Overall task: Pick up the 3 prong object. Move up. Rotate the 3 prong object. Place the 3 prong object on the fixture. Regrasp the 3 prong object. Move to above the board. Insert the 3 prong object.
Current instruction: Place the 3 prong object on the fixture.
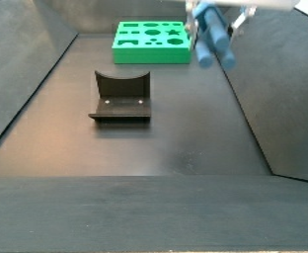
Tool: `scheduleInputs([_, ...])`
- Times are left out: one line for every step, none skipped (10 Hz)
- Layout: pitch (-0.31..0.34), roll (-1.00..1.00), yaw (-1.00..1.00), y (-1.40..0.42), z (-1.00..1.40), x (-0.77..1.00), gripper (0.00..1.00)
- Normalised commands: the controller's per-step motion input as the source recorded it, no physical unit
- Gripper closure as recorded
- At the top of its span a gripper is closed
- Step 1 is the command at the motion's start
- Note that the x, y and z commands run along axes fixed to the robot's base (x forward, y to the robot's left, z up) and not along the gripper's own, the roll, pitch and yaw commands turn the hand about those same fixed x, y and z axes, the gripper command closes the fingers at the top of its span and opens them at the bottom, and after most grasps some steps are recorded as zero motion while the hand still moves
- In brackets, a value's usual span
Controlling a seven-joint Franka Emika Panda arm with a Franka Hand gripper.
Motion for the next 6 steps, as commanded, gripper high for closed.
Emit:
scheduleInputs([0.068,-0.06,0.01,-0.01,0.23,0.01,1.0])
scheduleInputs([0.577,-0.19,0.32,-0.09,-0.17,1.0,1.0])
scheduleInputs([0.562,-0.18,0.29,-0.09,-0.18,1.0,1.0])
scheduleInputs([0.476,-0.16,0.22,-0.07,-0.15,1.0,1.0])
scheduleInputs([0.371,-0.13,0.15,-0.07,-0.13,1.0,1.0])
scheduleInputs([0.273,-0.11,0.1,-0.06,-0.12,1.0,1.0])
